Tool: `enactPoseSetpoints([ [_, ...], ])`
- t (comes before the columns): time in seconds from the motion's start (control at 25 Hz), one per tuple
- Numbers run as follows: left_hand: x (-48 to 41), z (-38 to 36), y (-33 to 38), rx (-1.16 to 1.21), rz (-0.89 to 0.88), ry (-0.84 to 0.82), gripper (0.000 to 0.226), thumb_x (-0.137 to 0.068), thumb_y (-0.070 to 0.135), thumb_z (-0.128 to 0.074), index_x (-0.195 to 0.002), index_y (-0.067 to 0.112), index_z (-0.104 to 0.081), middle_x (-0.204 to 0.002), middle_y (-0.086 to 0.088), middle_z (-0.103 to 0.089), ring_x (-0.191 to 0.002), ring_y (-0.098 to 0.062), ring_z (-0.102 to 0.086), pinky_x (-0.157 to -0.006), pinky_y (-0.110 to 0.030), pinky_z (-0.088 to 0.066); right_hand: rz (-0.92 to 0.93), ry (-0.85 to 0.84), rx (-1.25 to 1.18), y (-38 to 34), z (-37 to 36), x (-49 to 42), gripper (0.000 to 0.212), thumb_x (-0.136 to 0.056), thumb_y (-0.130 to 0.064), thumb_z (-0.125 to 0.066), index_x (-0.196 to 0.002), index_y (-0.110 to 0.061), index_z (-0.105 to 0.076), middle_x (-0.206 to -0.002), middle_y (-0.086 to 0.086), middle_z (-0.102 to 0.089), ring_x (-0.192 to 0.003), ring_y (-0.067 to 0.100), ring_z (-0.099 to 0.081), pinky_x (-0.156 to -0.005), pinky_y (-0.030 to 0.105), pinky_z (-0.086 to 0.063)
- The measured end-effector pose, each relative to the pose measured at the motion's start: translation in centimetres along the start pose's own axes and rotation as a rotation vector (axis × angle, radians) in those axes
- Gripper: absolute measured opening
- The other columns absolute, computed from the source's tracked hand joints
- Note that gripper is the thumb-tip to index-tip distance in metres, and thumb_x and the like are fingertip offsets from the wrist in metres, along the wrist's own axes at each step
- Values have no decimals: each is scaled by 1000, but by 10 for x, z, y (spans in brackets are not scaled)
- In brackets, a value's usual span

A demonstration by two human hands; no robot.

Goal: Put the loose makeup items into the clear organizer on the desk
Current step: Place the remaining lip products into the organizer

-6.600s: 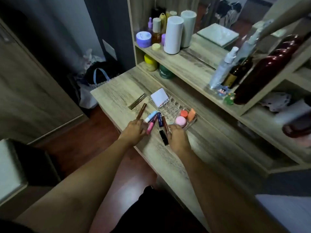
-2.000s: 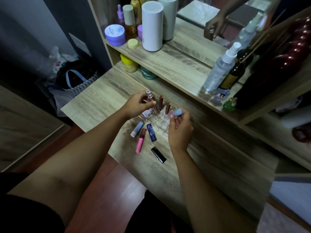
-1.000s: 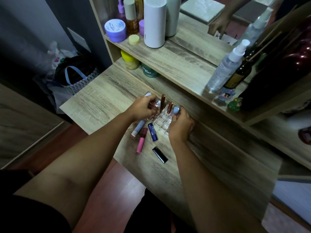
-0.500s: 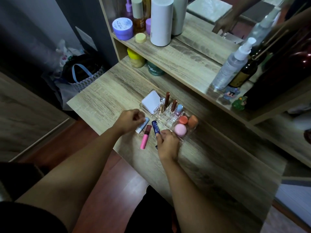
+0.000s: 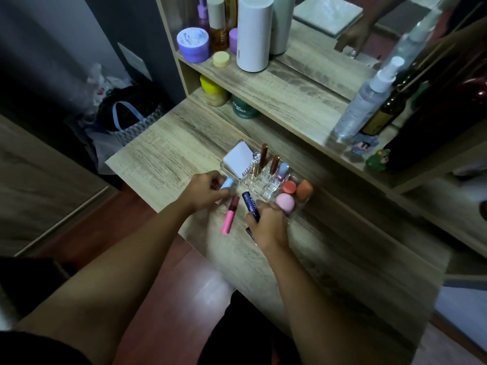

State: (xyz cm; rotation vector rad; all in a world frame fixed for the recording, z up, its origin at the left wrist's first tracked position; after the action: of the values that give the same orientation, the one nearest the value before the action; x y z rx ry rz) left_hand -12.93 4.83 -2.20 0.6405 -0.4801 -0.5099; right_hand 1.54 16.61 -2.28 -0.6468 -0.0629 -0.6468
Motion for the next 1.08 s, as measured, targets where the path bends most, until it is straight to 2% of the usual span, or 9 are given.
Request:
enactPoseSetpoints([
  [0.12,6,3,16,190,-73,13,22,-69,23,-71,-88,24,-60,-69,8,-62,-60,-3,-55,-59,-19,-44,21,123,-274,12,19,7,22,-85,-14,-60,-107,-12,-64,-103,12,-65,-88,26,-64,-74,33,-54],
  [0.28,9,-11,45,234,-207,105,20,-71,26,-71,-89,22,-62,-70,9,-61,-63,-1,-57,-65,-22,-49,-106,353,-560,14,33,-6,21,-82,-5,-69,-101,-11,-63,-106,11,-70,-86,11,-65,-64,1,-45],
  [0.36,7,-20,57,204,-256,174,20,-74,24,-72,-92,20,-65,-78,4,-67,-69,-4,-62,-70,-21,-51,-155,375,-621,12,33,-13,24,-82,-1,-69,-105,-7,-63,-111,14,-69,-89,13,-67,-61,-3,-46],
  [0.44,7,-28,65,173,-286,233,21,-77,19,-71,-97,15,-67,-87,-1,-71,-74,-7,-63,-73,-18,-50,-158,364,-621,11,31,-16,29,-82,2,-67,-109,-6,-62,-115,15,-67,-96,18,-69,-72,4,-50],
  [0.52,5,-35,70,146,-289,265,22,-79,16,-68,-100,11,-67,-92,-6,-73,-77,-11,-64,-73,-16,-47,-145,357,-603,10,30,-19,33,-82,4,-67,-113,-7,-62,-118,15,-65,-100,20,-68,-85,22,-56],
  [0.6,3,-41,75,113,-270,283,21,-81,13,-65,-102,10,-66,-95,-10,-73,-81,-19,-66,-75,-23,-48,-151,355,-571,10,31,-23,38,-81,4,-67,-116,-9,-61,-122,14,-63,-100,18,-68,-89,28,-57],
  [0.76,-5,-51,80,19,-204,285,24,-82,11,-62,-106,8,-64,-100,-15,-72,-87,-30,-66,-74,-27,-44,-184,324,-529,12,31,-30,37,-81,3,-68,-116,-7,-62,-119,16,-65,-97,18,-68,-87,26,-56],
  [0.88,-8,-58,78,1,-142,253,28,-83,10,-60,-110,9,-62,-106,-16,-71,-95,-32,-65,-80,-33,-47,-180,305,-496,10,31,-31,32,-82,2,-68,-113,-5,-64,-109,14,-71,-96,19,-69,-87,28,-57],
  [1.08,-11,-63,72,-19,-72,239,28,-85,11,-57,-113,11,-61,-105,-17,-71,-95,-34,-65,-81,-41,-53,-208,290,-417,12,30,-32,26,-84,-3,-67,-109,-8,-66,-108,12,-71,-99,20,-68,-82,22,-51],
])
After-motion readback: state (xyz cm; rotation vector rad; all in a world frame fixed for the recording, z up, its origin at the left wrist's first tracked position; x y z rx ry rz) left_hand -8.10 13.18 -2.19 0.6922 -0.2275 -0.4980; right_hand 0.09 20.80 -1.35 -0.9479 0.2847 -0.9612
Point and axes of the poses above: each hand's wrist, its own x-axis away from the middle knuckle, its own z-axis out of the back of the hand, y = z × x, the point moved 2 cm from there along -x, towards the middle knuckle
